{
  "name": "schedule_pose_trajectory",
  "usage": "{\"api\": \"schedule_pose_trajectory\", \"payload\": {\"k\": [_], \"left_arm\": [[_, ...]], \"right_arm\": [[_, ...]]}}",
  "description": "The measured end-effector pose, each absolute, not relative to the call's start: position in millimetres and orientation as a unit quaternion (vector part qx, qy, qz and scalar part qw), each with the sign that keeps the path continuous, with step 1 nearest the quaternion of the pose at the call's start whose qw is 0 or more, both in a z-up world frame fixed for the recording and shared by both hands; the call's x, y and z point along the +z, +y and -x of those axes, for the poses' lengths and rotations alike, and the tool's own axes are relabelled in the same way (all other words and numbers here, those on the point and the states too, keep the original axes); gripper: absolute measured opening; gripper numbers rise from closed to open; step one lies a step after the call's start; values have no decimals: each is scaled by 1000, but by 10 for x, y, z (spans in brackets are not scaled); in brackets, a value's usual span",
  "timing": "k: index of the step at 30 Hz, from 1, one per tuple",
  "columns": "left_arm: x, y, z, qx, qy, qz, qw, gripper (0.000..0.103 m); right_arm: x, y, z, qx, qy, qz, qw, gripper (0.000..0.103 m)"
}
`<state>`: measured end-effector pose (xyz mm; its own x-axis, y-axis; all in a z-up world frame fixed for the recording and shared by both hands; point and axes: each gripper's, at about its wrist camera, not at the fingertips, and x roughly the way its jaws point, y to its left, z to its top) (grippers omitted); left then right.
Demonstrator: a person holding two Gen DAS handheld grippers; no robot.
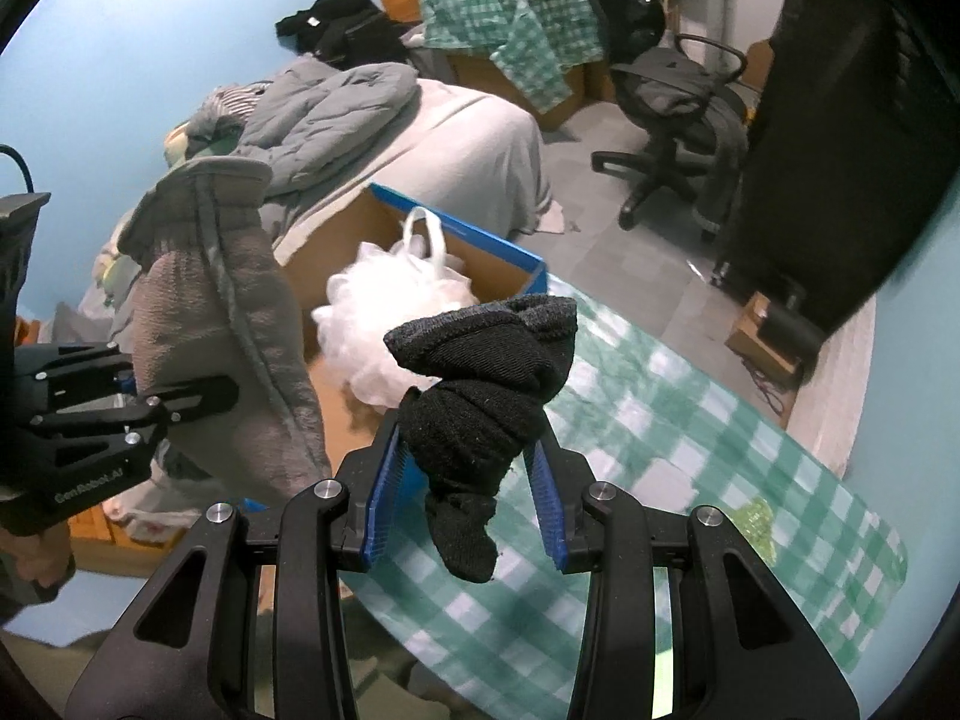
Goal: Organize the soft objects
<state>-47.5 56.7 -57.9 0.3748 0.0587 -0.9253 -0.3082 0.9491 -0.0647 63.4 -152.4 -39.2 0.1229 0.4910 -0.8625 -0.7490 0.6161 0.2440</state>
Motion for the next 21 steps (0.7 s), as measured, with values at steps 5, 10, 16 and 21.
{"api": "schedule_pose_trajectory", "payload": {"k": [5,10,16,21], "left_arm": [[-599,728,495,119,549,107,821,16],[-683,904,517,125,554,105,816,16],[-839,1065,533,122,566,98,809,16],[-970,1187,522,118,577,91,803,16]], "right_arm": [[-411,-1289,-606,432,513,126,731,39],[-467,-1058,-569,446,516,124,721,39],[-576,-783,-483,459,524,125,707,39],[-685,-597,-418,464,533,128,696,39]]}}
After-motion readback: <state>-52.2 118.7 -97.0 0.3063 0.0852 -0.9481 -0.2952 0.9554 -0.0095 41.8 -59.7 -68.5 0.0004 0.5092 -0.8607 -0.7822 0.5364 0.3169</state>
